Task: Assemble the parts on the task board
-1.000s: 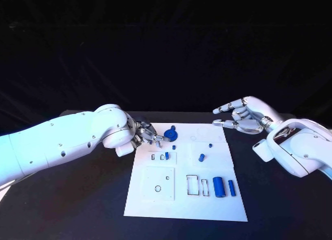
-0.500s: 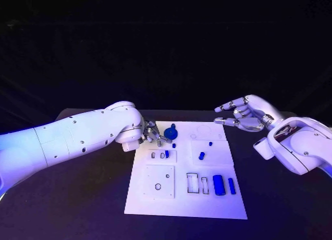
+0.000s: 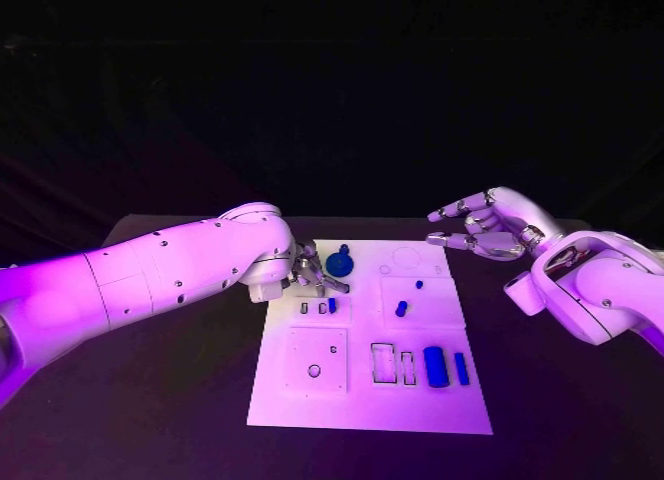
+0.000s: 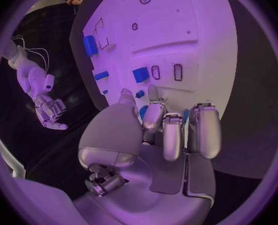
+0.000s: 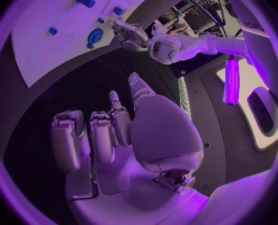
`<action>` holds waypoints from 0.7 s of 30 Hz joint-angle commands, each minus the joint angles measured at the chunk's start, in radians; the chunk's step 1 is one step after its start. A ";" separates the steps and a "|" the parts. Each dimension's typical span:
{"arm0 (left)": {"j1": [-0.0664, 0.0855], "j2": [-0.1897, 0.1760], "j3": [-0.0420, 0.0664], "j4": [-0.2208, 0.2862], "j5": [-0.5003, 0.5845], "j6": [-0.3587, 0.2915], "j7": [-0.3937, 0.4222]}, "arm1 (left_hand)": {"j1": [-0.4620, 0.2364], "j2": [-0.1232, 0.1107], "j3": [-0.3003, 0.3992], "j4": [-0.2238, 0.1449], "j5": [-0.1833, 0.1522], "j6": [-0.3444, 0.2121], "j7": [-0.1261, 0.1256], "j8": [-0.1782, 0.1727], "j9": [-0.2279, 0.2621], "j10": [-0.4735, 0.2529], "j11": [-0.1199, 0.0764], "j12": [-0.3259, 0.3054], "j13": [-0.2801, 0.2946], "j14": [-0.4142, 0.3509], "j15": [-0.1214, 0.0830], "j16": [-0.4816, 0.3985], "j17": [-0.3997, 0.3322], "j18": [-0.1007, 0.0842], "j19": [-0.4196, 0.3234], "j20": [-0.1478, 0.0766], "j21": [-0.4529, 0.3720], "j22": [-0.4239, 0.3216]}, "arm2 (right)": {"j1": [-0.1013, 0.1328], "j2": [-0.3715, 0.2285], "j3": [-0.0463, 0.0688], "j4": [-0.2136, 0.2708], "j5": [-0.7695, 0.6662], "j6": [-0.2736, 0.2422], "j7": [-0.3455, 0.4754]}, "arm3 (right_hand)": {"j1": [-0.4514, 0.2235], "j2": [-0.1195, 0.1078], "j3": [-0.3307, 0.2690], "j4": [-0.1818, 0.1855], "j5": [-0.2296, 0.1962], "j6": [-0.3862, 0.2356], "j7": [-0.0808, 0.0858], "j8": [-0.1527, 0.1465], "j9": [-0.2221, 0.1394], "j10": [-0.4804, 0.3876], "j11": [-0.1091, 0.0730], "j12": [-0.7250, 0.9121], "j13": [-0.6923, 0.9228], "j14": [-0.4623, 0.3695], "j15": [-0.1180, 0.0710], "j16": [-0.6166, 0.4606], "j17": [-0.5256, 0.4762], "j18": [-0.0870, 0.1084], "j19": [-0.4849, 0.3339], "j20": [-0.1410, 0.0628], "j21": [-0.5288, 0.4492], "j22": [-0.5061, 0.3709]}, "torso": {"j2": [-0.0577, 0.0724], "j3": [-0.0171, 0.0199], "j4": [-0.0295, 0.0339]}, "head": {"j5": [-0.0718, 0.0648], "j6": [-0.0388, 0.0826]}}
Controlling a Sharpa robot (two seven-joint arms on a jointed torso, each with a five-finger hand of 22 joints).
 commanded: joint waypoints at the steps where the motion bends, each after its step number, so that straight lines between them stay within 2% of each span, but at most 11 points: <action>1: 0.001 0.005 0.000 -0.002 -0.008 0.049 -0.003 | -0.010 -0.003 -0.006 0.000 -0.004 -0.005 -0.001 0.006 0.001 0.009 -0.001 0.001 -0.002 0.107 -0.006 0.003 0.263 -0.017 0.009 0.001 0.007 0.007 | -0.001 0.003 0.000 -0.002 -0.012 0.003 -0.001 | 0.004 0.008 -0.006 0.000 0.006 0.003 -0.003 0.002 0.001 0.009 0.002 -0.001 0.154 0.105 0.006 0.001 0.258 -0.011 0.082 0.002 -0.004 0.220 | 0.000 0.0001 0.0008 | 0.000 -0.001; 10: 0.001 0.013 -0.001 -0.007 -0.011 0.089 -0.005 | -0.001 0.003 -0.004 -0.003 -0.003 -0.009 -0.002 0.009 0.008 0.009 -0.002 0.000 -0.002 0.107 -0.007 0.003 0.263 -0.017 0.007 0.000 0.006 0.005 | -0.002 0.006 0.000 -0.005 -0.016 0.011 -0.005 | 0.005 0.008 -0.006 0.000 0.007 0.003 -0.003 0.002 0.001 0.008 0.002 -0.003 0.153 0.105 0.006 0.001 0.258 -0.011 0.081 0.002 -0.005 0.219 | 0.001 -0.0001 -0.0006 | 0.002 -0.004; 21: 0.000 0.025 -0.003 -0.010 -0.011 0.097 -0.005 | 0.013 0.009 -0.002 -0.005 0.000 -0.012 -0.002 0.012 0.015 0.009 -0.002 0.001 -0.002 0.107 -0.007 0.003 0.263 -0.017 0.007 0.000 0.008 0.008 | -0.003 0.010 -0.001 -0.008 -0.017 0.015 -0.006 | 0.005 0.008 -0.007 0.000 0.008 0.003 -0.003 0.002 0.001 0.008 0.002 -0.003 0.153 0.105 0.006 0.001 0.258 -0.011 0.081 0.002 -0.005 0.219 | 0.002 0.0006 0.0000 | -0.001 -0.007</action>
